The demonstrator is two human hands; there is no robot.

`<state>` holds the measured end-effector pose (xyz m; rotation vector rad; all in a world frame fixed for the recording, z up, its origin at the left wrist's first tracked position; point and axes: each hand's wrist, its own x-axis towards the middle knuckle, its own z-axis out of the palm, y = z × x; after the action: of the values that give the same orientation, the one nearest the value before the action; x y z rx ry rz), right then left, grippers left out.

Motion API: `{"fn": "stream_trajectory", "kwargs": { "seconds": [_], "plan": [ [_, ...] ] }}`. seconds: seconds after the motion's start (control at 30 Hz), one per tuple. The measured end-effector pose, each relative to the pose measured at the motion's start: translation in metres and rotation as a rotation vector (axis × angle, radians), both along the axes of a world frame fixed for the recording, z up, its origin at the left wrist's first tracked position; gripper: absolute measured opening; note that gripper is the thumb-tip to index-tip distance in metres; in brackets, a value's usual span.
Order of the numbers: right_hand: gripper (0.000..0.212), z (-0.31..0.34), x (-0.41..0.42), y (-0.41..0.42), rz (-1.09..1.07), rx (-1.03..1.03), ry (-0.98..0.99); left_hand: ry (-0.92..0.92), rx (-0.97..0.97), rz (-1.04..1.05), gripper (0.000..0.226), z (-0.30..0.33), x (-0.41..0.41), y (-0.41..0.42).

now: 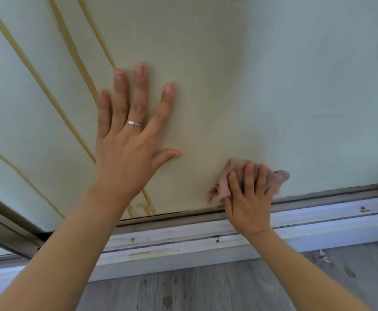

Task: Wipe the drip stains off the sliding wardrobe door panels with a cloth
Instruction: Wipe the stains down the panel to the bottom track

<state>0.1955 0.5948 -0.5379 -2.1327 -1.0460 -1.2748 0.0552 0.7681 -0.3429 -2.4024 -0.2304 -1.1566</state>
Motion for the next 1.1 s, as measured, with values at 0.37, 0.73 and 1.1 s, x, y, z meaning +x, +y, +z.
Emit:
{"fn": "stream_trajectory", "kwargs": {
  "seconds": [0.37, 0.73, 1.1],
  "plan": [
    [0.073, -0.007, 0.008, -0.014, 0.099, -0.316, -0.258, -0.016, 0.005, 0.011, 0.115, -0.002, 0.003, 0.001],
    [0.069, -0.005, -0.009, 0.008, 0.141, -0.419, -0.286, 0.004, -0.011, 0.012, 0.113, 0.000, 0.002, 0.001],
    [0.069, -0.010, -0.004, -0.020, 0.108, -0.491, -0.243, -0.002, -0.044, 0.006, 0.114, 0.001, 0.003, -0.001]
  ]
}}
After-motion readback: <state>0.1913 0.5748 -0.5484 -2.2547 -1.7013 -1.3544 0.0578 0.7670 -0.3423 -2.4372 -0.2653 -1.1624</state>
